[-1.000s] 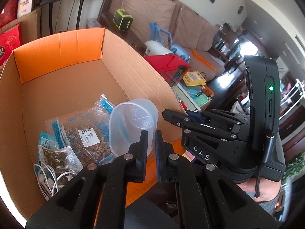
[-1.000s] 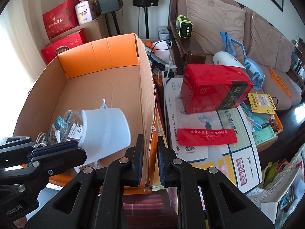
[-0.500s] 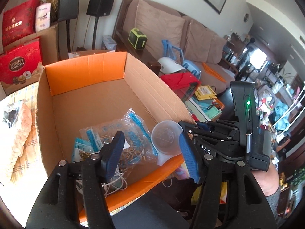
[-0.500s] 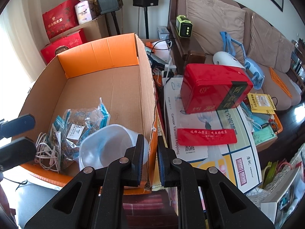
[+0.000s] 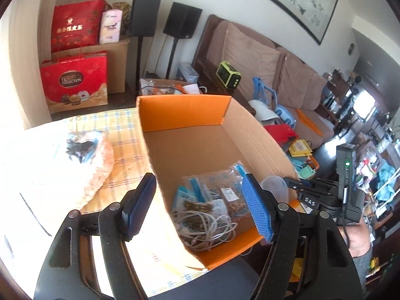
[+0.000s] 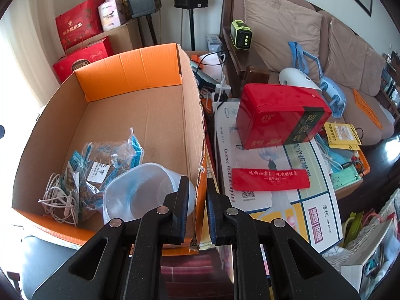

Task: Organize objects
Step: 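Move the left gripper back to the clear bag of black items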

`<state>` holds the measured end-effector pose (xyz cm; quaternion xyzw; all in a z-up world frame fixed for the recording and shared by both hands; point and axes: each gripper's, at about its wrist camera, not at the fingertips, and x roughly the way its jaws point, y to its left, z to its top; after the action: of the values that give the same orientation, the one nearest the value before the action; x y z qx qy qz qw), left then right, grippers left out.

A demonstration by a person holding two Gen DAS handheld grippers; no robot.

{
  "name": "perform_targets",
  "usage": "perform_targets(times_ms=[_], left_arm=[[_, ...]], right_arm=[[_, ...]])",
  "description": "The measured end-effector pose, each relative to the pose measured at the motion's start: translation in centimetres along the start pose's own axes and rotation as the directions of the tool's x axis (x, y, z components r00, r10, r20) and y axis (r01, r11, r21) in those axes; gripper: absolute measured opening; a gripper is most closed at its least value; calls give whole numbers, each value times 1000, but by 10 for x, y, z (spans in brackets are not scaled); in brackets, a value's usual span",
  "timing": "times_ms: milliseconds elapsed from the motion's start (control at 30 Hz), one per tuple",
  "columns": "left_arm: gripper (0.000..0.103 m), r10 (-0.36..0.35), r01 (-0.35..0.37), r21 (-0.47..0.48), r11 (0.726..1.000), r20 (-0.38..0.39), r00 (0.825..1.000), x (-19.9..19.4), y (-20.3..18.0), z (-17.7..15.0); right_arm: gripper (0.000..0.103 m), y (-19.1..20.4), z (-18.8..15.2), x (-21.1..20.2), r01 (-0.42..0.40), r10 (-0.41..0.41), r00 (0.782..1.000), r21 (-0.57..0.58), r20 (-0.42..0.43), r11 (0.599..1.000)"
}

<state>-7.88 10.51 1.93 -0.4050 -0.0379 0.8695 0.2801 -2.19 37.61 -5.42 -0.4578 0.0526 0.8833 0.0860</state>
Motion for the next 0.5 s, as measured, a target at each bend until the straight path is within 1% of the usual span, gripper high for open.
perform_targets(times_ms=[33,100,233,300,367,433,500], left_arm=[[70,22,-22,-12,1000,3,1000,-2,10,0],[75,66,-66,-45,997,12,998,-7,29,-2],[78,138,-136,-111,984,12,990,-13,67,-5],[89,169,-165,-142,976,12,986,-17,84,-8],[95,206,-201,-178,963,12,978,-20,102,-11],[97,229,-223,-223,949,-1,973,-22,119,-14],[98,231,-226,-255,940,-13,973,-22,134,-17]], right_arm=[[12,-1,0,0,1,-1,1000,0,0,1000],[12,0,0,0,2,-2,1000,0,0,1000],[12,-1,0,1,2,-2,1000,0,-1,1000],[12,-1,0,1,4,-4,1000,0,-2,1000],[12,-1,0,1,8,-8,1000,-2,-3,1000],[12,-1,1,1,8,-8,1000,-2,-3,1000],[12,-1,1,1,8,-8,1000,-2,-3,1000]])
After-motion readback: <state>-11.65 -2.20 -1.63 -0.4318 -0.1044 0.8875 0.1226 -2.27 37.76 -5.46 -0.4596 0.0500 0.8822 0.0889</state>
